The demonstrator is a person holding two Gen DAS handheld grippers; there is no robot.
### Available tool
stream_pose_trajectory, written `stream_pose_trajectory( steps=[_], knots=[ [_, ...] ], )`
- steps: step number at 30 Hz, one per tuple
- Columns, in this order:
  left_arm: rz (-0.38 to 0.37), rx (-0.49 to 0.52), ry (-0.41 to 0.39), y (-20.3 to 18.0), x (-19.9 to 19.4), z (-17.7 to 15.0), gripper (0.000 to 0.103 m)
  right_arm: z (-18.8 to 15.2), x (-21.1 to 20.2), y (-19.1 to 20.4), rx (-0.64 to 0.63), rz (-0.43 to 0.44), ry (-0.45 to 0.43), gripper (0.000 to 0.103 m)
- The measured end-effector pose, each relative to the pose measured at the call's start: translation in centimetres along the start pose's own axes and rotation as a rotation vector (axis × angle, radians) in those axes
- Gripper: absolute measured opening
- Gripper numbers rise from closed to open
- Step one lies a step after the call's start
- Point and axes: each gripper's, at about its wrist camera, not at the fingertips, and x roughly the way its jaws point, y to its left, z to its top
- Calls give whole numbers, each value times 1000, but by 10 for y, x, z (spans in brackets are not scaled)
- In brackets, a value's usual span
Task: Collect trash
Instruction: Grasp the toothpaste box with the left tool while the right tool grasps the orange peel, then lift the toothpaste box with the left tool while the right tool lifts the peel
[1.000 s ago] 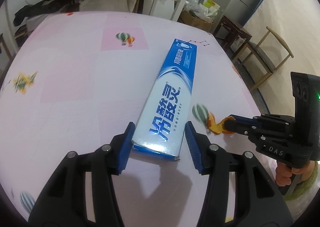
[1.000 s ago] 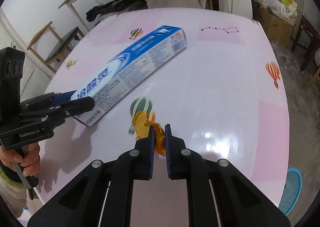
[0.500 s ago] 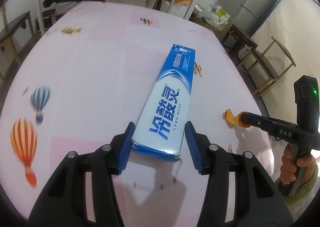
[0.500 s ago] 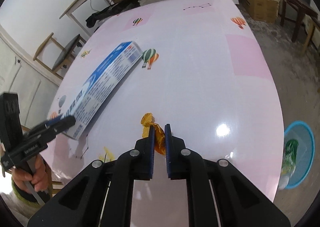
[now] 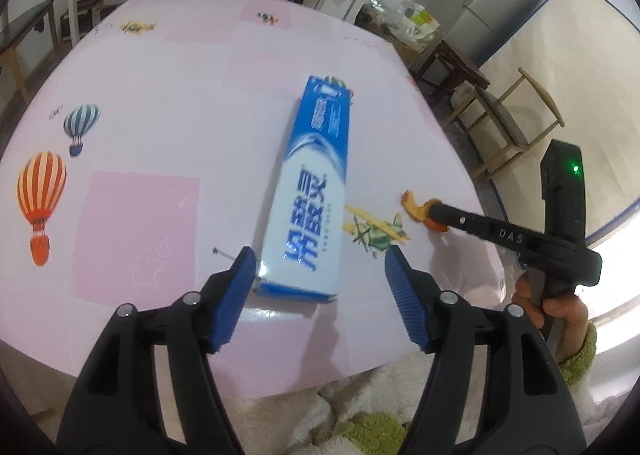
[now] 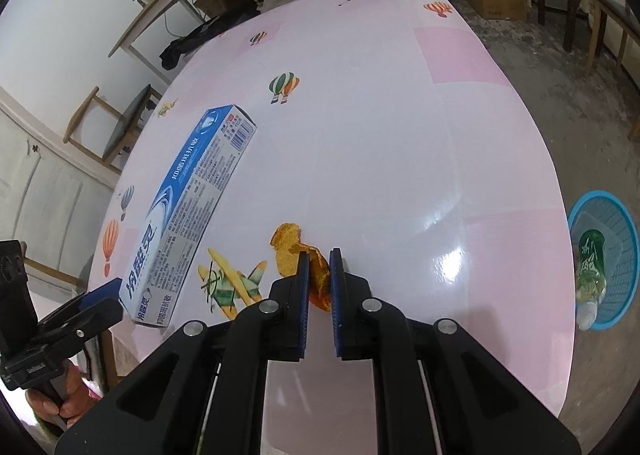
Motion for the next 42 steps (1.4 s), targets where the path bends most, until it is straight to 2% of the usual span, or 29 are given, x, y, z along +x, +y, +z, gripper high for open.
stream_pose_trajectory(
  steps=[3,8,12,14,16,21,33,38,42],
  knots=[
    [20,29,2,-4,4,14,67,1,0,-1,5,4,2,12],
    [62,134,57,-15,28,33,71,3,2,-2,5,10,17,14],
    [111,188,75,-23,48,45,70,3,1,-3,-8,0,20,16],
    [129,206,78,-26,55,51,64,2,1,-3,-14,0,19,16],
    [142,208,90,-27,61,53,53,2,0,-3,-15,5,16,15],
    [160,213,93,-29,67,57,43,0,-3,-2,-18,2,11,13],
    [153,189,84,-22,63,54,43,-1,-1,-2,-17,-15,10,14],
    [150,187,85,-20,63,54,44,-3,0,2,-50,-11,12,26],
    [147,178,93,-17,64,55,45,-4,1,12,-95,-55,6,28]
  ],
)
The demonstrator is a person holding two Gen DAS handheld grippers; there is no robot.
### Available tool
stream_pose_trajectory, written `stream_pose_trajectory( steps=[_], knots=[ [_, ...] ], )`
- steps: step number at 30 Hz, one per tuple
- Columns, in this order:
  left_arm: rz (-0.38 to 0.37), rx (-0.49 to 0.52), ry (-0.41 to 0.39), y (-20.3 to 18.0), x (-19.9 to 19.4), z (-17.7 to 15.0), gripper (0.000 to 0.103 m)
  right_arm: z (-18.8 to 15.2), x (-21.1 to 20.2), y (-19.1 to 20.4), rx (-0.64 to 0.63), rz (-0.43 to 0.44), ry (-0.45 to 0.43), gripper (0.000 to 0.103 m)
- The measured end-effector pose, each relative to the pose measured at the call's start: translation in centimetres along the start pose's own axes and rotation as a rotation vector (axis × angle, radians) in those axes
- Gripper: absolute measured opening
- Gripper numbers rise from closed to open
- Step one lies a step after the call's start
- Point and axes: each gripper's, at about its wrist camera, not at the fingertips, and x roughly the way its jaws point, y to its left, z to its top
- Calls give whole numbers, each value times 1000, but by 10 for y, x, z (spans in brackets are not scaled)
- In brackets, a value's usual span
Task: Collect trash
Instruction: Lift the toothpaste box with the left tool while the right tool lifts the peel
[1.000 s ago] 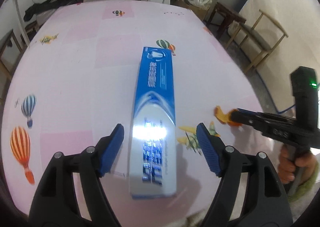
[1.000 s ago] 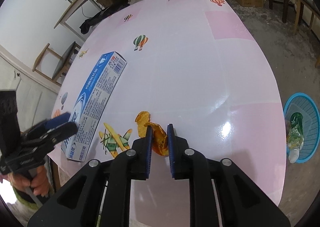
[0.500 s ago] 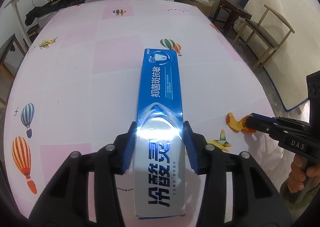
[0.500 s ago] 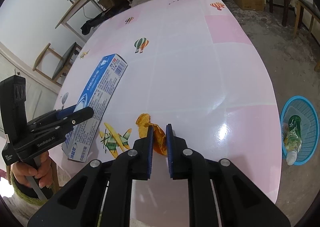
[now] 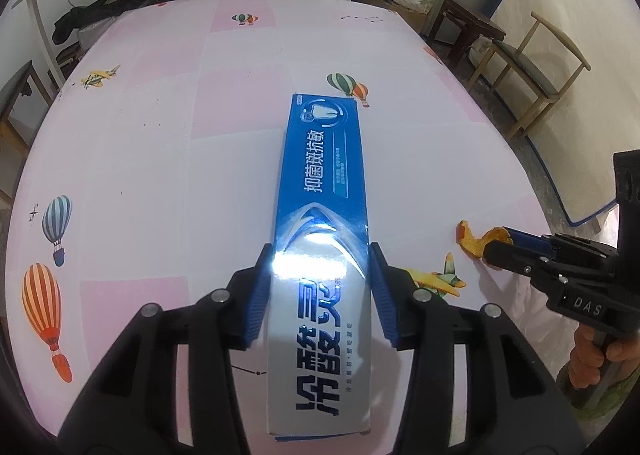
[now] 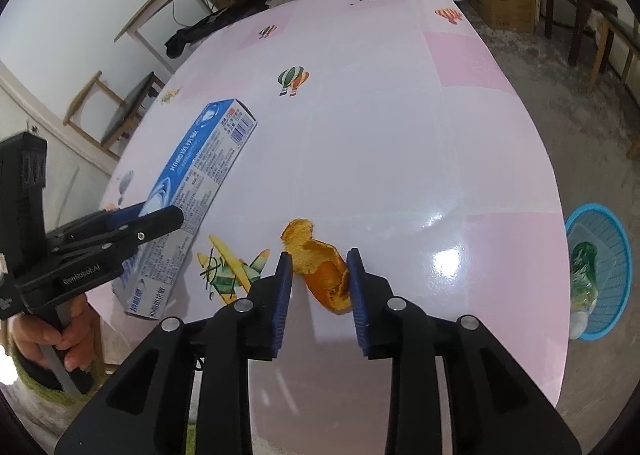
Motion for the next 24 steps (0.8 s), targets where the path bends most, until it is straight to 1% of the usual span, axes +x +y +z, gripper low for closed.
stream_pose_trajectory(
  steps=[3,9,16,24],
  knots=[
    [0,-5,2,2,0,2,45,1,1,4,-5,-21,-4,28],
    [6,-11,9,4,4,5,45,3,0,-1,27,-21,-6,28],
    [21,-7,32,3,12,2,45,0,1,5,-10,-60,-15,28],
    [35,10,21,-2,12,0,44,-2,2,13,-56,-115,-28,27]
  ],
)
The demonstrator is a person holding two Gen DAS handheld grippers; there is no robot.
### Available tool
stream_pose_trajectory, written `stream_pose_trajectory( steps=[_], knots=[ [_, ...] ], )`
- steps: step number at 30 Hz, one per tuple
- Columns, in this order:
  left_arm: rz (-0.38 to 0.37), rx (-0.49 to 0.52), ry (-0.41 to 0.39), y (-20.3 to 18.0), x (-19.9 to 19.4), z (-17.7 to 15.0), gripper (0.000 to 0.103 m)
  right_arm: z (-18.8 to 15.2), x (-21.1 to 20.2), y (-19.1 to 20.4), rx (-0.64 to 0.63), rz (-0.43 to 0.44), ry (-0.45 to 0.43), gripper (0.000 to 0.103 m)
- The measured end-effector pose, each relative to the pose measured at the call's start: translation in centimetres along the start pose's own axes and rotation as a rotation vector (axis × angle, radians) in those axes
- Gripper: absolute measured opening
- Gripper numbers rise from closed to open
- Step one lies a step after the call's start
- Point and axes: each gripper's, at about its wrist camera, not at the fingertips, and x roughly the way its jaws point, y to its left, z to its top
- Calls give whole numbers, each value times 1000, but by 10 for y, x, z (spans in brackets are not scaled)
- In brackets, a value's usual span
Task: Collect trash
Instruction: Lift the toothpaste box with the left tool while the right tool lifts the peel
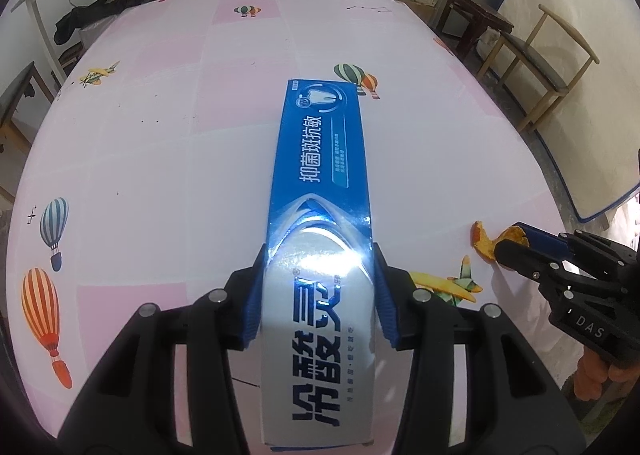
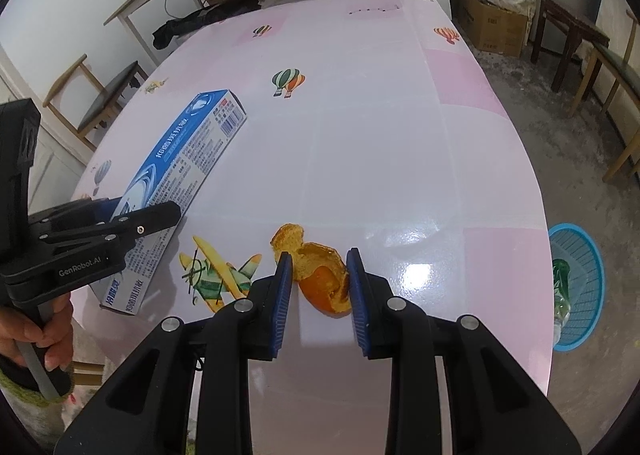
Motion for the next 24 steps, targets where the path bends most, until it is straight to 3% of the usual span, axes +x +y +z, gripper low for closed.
stream_pose_trajectory(
  steps=[14,24],
  knots=[
    [-14,-12,-21,0,-7,-4,44,-1,-2,-3,14,2,-2,13],
    [-32,-27,-47,3,-19,-9,43,-3,-11,-15,88,56,-15,10]
  ],
)
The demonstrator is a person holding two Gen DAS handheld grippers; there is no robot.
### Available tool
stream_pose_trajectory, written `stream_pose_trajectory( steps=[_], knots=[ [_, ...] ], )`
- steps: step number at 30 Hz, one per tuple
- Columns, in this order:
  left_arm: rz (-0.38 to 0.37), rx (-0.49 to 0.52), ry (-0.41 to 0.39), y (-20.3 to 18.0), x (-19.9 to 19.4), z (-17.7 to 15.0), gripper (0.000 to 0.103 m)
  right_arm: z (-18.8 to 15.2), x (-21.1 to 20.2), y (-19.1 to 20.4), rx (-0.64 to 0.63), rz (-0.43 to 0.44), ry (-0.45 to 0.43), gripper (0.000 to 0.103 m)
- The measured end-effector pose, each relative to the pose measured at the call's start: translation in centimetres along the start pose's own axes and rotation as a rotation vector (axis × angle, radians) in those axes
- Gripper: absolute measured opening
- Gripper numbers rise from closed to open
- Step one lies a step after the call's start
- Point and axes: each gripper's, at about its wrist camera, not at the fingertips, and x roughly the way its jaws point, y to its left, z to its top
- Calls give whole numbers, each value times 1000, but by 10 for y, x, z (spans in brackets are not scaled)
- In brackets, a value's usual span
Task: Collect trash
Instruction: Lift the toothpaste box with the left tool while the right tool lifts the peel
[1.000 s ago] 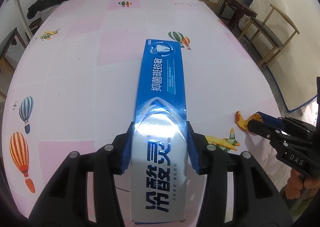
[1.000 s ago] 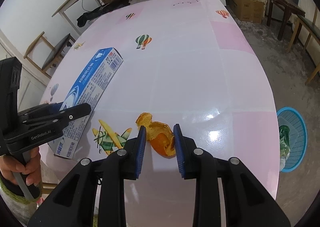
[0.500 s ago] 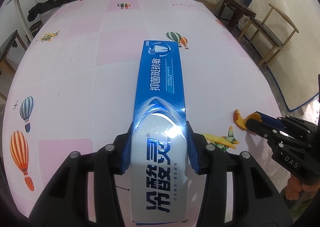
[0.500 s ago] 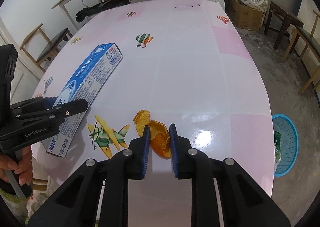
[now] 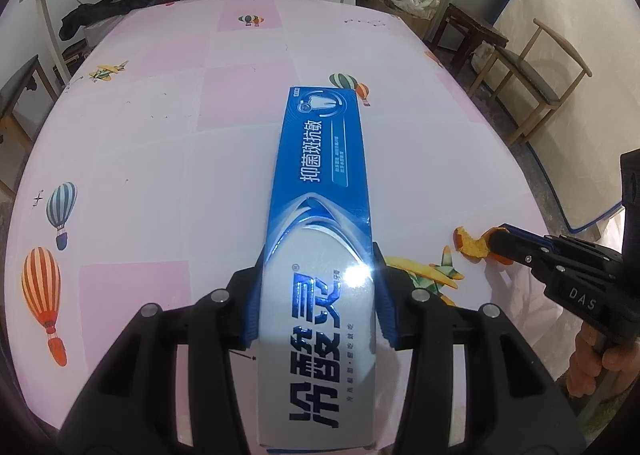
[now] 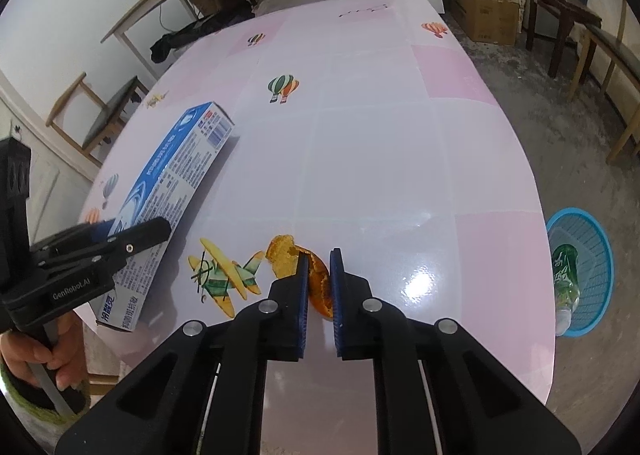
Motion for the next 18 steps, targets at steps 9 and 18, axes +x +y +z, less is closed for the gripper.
stream_pose_trajectory(
  steps=[9,18],
  knots=[
    [-18,-3,-41,-3,-18,5,43,3,-20,-14,54,22,-48,10],
    [-43,5,-58,-12,-28,8,43,6,-33,-25,84,32,-78,10]
  ],
)
